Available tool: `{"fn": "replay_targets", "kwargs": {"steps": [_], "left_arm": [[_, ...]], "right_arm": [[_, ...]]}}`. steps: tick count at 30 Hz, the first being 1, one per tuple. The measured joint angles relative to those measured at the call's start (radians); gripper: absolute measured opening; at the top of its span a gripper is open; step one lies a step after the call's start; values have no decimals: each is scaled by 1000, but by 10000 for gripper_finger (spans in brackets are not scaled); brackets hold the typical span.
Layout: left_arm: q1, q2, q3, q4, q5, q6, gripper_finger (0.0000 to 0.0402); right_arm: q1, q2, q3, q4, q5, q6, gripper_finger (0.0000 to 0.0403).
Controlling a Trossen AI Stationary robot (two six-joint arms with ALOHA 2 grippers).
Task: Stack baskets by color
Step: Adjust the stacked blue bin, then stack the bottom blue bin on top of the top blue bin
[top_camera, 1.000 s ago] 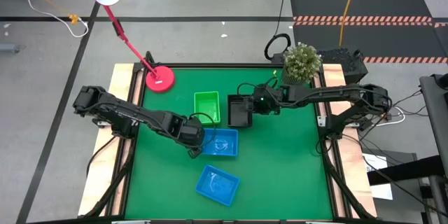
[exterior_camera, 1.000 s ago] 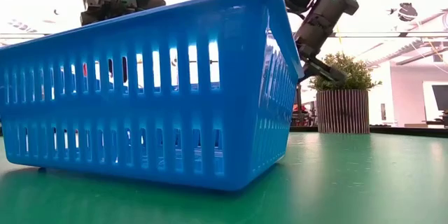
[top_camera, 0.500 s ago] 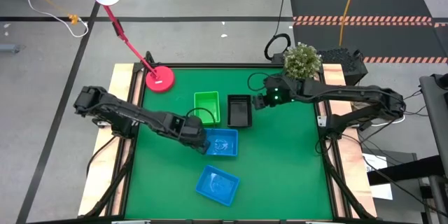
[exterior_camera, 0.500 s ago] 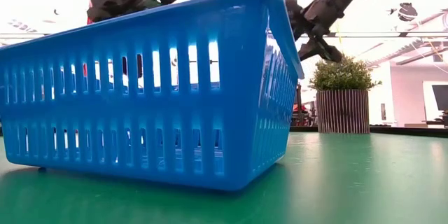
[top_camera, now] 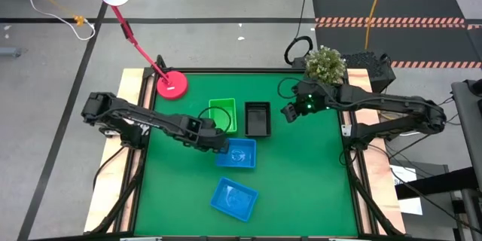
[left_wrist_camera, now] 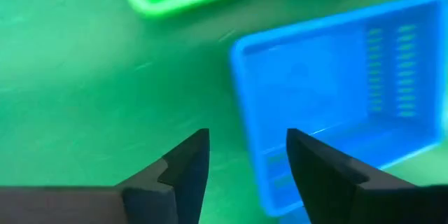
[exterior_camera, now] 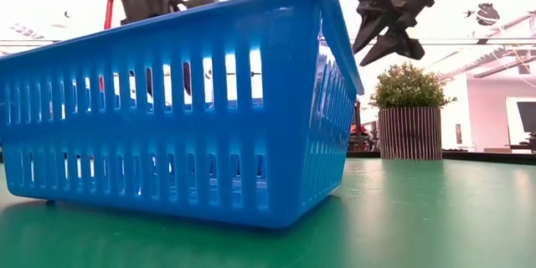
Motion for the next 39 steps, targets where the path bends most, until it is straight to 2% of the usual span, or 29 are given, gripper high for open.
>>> {"fn": "replay_targets", "kwargs": {"steps": [7, 11, 18, 28, 33, 39], "left_arm": [[9, 53, 1, 60, 32, -18, 180], [9, 76, 2, 62, 30, -67, 157], [-12, 121, -1, 50, 48, -65, 112], [-47, 123, 1, 103, 58, -96, 71], [-56, 123, 1, 108, 58, -145, 76], [-56, 119, 1, 107, 62, -192, 118]], "right_arm": [[0, -46, 0, -39, 4, -39, 139], [0, -61, 0, -59, 4, -61, 139], [-3, -66, 0, -59, 4, -103, 139], [-3, -66, 0, -59, 6, -137, 138], [-3, -66, 0, -59, 7, -147, 138], [-3, -66, 0, -59, 6, -156, 138]]}}
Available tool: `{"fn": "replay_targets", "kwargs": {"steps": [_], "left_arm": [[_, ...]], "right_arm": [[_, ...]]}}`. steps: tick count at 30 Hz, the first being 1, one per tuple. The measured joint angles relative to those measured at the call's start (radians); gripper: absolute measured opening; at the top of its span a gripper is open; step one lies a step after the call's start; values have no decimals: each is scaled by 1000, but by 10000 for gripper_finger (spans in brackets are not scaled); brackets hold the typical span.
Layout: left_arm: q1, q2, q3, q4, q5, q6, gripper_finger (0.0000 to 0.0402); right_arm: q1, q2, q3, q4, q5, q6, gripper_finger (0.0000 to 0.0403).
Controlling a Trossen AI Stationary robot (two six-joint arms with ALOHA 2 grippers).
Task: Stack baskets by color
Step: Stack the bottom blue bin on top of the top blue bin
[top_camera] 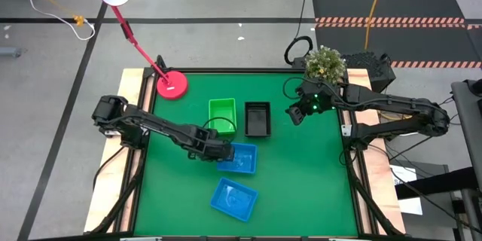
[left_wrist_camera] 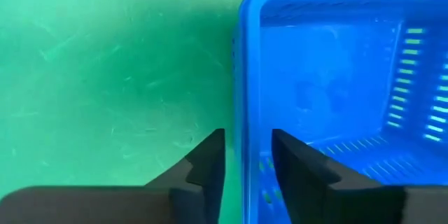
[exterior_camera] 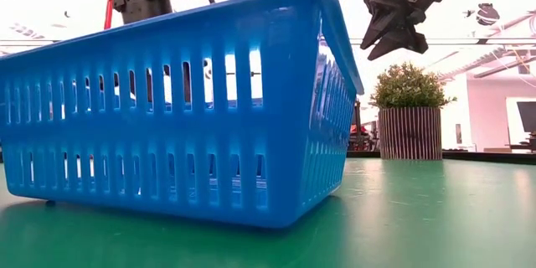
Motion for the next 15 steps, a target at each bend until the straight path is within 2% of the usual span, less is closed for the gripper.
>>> {"fn": "replay_targets", "kwargs": {"steps": [7, 15], "left_arm": [[-16, -74, 0, -8, 46, -9, 173], [-130, -137, 4, 85, 50, -36, 184]], "right_arm": [[0, 0, 0, -18, -26, -12, 138], [0, 0, 0, -59, -28, -51, 138]]}}
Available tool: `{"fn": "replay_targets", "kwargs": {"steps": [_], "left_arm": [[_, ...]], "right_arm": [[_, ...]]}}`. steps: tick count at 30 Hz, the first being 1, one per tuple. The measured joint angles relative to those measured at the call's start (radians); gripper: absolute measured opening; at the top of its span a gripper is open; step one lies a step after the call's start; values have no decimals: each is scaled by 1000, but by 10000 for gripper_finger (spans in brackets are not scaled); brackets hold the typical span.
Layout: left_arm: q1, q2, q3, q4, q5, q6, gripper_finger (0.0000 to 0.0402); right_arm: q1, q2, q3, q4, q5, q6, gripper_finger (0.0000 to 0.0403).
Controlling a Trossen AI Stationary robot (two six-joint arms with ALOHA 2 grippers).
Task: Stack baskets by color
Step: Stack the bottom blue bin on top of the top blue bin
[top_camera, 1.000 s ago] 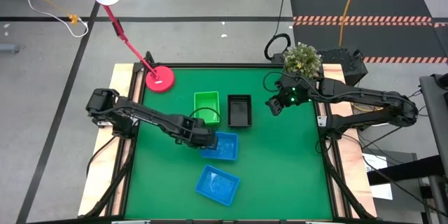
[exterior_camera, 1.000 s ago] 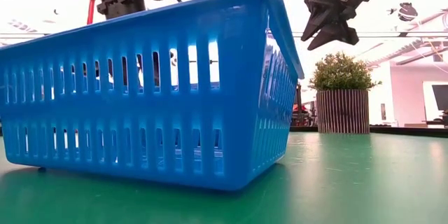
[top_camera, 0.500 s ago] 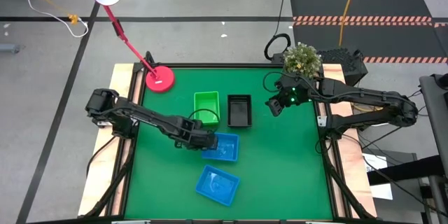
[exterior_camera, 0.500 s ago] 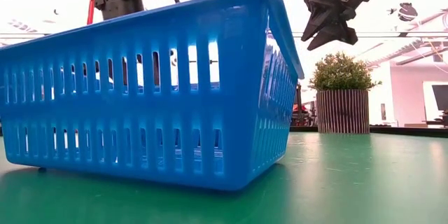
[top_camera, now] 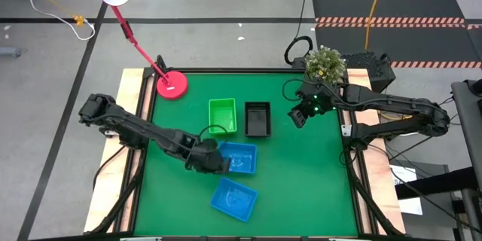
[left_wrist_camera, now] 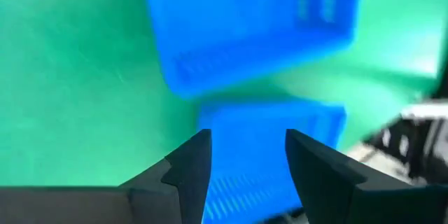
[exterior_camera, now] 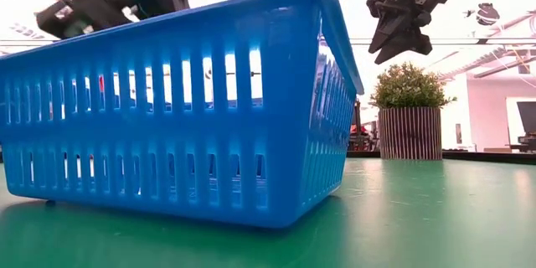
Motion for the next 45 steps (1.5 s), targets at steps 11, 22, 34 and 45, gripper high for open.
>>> {"fn": "replay_targets", "kwargs": {"steps": [11, 22, 34, 45], "left_arm": [[-176, 71, 78, -28, -85, -43, 184], [-163, 176, 78, 6, -85, 75, 184], [-162, 240, 77, 53, -64, 74, 84], [-162, 213, 76, 201, -10, 21, 16]], "right_arm": [[0, 0, 0, -64, -14, -90, 138], [0, -6, 0, -71, -183, -154, 138], [0, -117, 0, -121, -179, -181, 138], [0, -146, 0, -120, -177, -184, 138]]}}
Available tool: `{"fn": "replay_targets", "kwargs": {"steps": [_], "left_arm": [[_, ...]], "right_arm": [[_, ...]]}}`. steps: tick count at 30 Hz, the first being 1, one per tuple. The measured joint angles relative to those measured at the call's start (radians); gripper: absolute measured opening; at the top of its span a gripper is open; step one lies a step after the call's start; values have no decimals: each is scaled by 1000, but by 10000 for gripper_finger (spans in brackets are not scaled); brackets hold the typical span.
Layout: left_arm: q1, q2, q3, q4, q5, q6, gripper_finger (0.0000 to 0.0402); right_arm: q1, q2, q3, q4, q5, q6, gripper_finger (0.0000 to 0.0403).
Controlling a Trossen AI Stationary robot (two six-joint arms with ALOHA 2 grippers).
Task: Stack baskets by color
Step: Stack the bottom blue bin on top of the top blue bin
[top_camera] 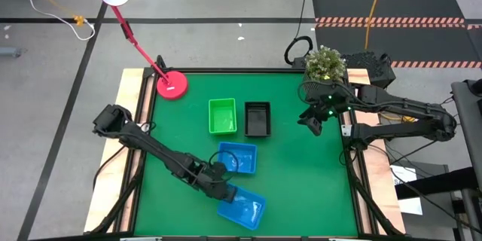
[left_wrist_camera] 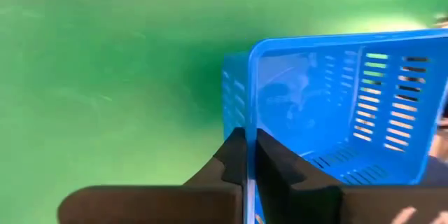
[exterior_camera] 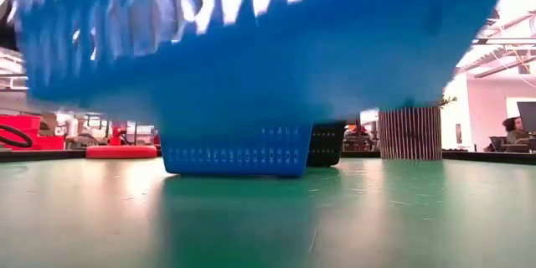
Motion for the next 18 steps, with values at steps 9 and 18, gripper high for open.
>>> {"fn": "replay_targets", "kwargs": {"steps": [9, 18], "left_arm": [[32, -90, 113, -149, -35, -33, 9], [146, -130, 287, -511, -42, 11, 12]], "right_arm": [[0, 1, 0, 10, 1, 0, 138], [0, 0, 0, 54, 2, 0, 138]]}}
